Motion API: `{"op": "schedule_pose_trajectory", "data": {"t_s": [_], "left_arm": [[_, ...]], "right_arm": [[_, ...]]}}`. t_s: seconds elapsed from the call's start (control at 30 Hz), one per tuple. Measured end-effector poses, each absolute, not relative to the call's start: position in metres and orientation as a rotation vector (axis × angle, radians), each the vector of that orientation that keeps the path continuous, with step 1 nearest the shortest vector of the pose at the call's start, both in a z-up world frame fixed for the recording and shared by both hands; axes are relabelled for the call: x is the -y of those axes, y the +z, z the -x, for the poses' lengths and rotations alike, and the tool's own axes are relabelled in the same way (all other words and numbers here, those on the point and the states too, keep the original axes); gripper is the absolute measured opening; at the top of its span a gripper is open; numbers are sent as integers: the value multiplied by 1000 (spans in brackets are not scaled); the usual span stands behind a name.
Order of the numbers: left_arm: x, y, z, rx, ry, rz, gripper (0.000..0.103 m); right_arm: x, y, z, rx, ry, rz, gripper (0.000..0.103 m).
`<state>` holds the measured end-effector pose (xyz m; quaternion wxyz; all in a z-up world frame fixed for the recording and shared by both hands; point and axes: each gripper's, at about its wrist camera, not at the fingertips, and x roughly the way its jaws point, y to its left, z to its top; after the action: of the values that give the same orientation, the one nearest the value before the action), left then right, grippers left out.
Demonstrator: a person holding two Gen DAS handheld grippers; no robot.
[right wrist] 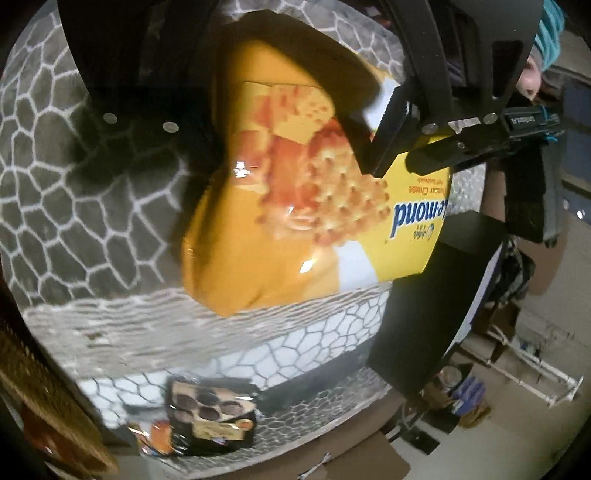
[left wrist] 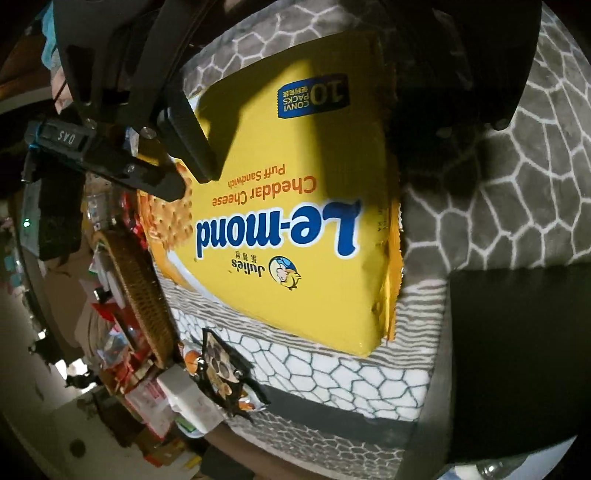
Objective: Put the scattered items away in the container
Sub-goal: 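Carry the Le-mond pack toward the black box with the right tool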
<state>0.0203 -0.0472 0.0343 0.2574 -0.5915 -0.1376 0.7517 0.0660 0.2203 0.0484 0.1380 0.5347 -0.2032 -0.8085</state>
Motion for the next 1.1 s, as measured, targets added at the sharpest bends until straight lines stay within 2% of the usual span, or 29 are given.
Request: {"op": "schedule_pose_trajectory", "data": {"t_s": [0.23,0.8,1.1], "left_arm": [[49,40,-25,395,2098,1563,76],[39,61,-45,346,2029,1563,66],[40,125,-54,337,2055,1450,64]], "right_arm": [[-218,52,-68,558,-2348,-1541,74],[-230,87,-82,442,-2394,-1494,58],[-232,150,-86,379,-2438,-1380,56]]}}
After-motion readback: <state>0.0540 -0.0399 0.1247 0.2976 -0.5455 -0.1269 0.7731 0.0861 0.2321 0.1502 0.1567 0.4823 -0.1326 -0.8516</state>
